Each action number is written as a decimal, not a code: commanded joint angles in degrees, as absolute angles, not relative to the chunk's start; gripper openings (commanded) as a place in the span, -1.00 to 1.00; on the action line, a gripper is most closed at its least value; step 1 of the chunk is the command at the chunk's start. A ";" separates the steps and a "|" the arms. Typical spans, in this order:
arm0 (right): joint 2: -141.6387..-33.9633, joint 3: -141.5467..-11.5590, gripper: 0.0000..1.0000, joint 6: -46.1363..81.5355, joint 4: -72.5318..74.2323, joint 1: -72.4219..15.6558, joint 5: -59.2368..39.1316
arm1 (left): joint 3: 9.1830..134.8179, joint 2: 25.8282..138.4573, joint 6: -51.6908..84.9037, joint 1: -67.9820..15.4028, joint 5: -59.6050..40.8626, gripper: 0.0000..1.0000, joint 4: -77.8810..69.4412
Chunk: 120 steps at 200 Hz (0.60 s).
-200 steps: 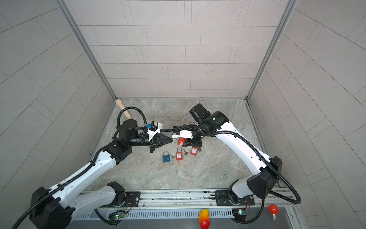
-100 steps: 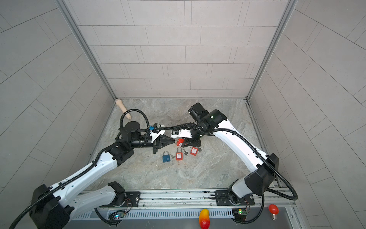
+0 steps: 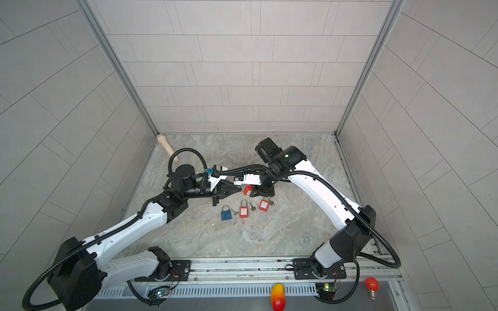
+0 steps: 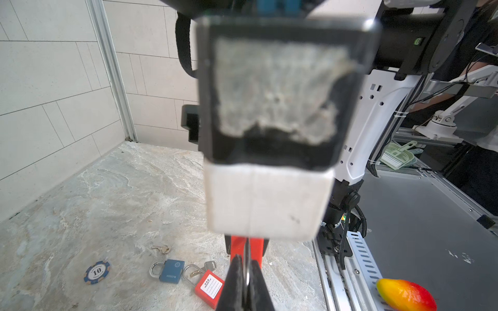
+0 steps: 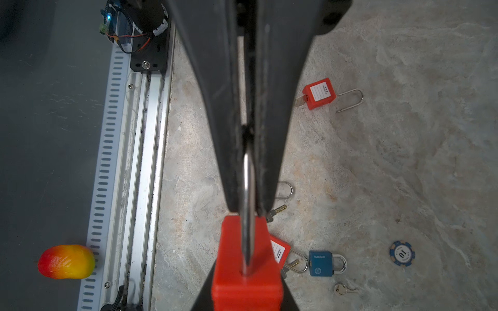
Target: Lock with the key
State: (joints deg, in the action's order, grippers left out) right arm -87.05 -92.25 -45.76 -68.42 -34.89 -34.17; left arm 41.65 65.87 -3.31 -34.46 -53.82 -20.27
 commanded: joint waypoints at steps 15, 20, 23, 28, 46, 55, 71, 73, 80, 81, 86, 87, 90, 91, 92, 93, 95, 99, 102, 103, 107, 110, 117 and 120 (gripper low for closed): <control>-84.49 -93.56 0.01 -47.46 -62.72 -34.70 -35.17 | 40.82 67.84 3.27 -34.20 -57.21 -1.00 -29.07; -83.83 -93.30 0.06 -47.46 -62.99 -34.30 -34.68 | 40.72 67.98 4.11 -33.75 -57.49 -1.00 -30.34; -83.44 -93.09 0.08 -47.46 -63.13 -34.05 -34.42 | 40.65 68.11 4.57 -33.60 -57.72 -1.00 -30.95; -82.61 -92.59 0.11 -47.46 -63.27 -33.59 -34.11 | 40.53 68.32 5.34 -33.21 -57.94 -1.00 -32.31; -79.04 -90.77 0.21 -46.62 -63.17 -31.51 -33.25 | 40.71 68.68 6.55 -32.20 -58.92 -1.00 -34.44; -77.29 -89.87 0.24 -45.24 -62.94 -30.15 -33.48 | 41.15 68.87 6.57 -31.92 -59.39 -1.00 -34.29; -74.60 -89.08 0.33 -43.43 -63.40 -28.08 -34.17 | 41.77 69.11 6.36 -31.56 -60.23 -1.00 -34.17; -74.31 -89.04 0.35 -43.27 -63.55 -27.83 -34.21 | 41.82 69.11 6.29 -31.56 -60.30 -1.00 -34.12; -73.44 -89.03 0.36 -42.63 -64.07 -26.89 -34.52 | 41.91 69.18 6.25 -31.47 -60.35 -1.00 -34.18; -73.28 -89.03 0.37 -42.54 -64.16 -26.81 -34.53 | 41.92 69.22 6.24 -31.47 -60.37 -1.00 -34.23; -72.82 -89.03 0.37 -42.23 -64.60 -26.17 -34.63 | 42.01 69.27 6.24 -31.46 -60.45 -1.00 -34.21; -72.75 -89.03 0.37 -42.12 -64.64 -26.05 -34.63 | 42.10 69.26 6.24 -31.46 -60.50 -1.00 -34.20; -72.49 -89.03 0.37 -41.84 -64.81 -25.77 -34.56 | 42.30 69.34 6.37 -31.46 -60.71 -1.00 -34.21; -72.41 -89.03 0.37 -41.71 -64.88 -25.67 -34.55 | 42.29 69.34 6.35 -31.46 -60.77 -1.00 -34.20; -72.37 -89.03 0.37 -41.59 -64.92 -25.54 -34.50 | 42.32 69.34 6.38 -31.46 -60.84 -1.00 -34.20; -72.27 -89.03 0.37 -41.50 -64.98 -25.38 -34.43 | 42.34 69.34 6.40 -31.46 -60.92 -1.00 -34.24; -72.16 -89.03 0.37 -41.33 -65.07 -25.22 -34.38 | 42.49 69.35 6.35 -31.46 -61.04 -1.00 -34.20; -71.99 -89.08 0.36 -40.94 -65.47 -24.80 -34.37 | 42.58 69.28 6.49 -31.48 -61.23 -1.00 -34.27; -71.98 -89.08 0.36 -40.88 -65.81 -24.45 -34.52 | 42.62 69.21 6.50 -31.50 -61.26 -1.00 -34.35; -71.98 -89.10 0.36 -40.87 -65.86 -24.35 -34.53 | 42.67 69.23 6.46 -31.48 -61.26 -1.00 -34.36; -71.85 -89.12 0.36 -40.83 -66.39 -23.93 -34.47 | 42.77 69.09 6.50 -31.47 -61.26 -1.00 -34.41; -71.93 -89.12 0.36 -40.60 -66.66 -23.66 -34.50 | 42.86 68.97 6.45 -31.46 -61.26 -1.00 -34.39; -72.11 -88.96 0.34 -40.11 -67.39 -23.03 -34.80 | 43.00 68.86 6.50 -31.48 -61.39 -1.00 -34.37; -72.33 -88.80 0.34 -40.08 -67.82 -22.72 -35.13 | 43.11 68.82 6.50 -31.51 -61.43 -1.00 -34.37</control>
State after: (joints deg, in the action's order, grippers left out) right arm -71.90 -89.38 -42.02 -63.94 -24.49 -33.76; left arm 40.82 69.52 5.58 -31.64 -59.22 -30.61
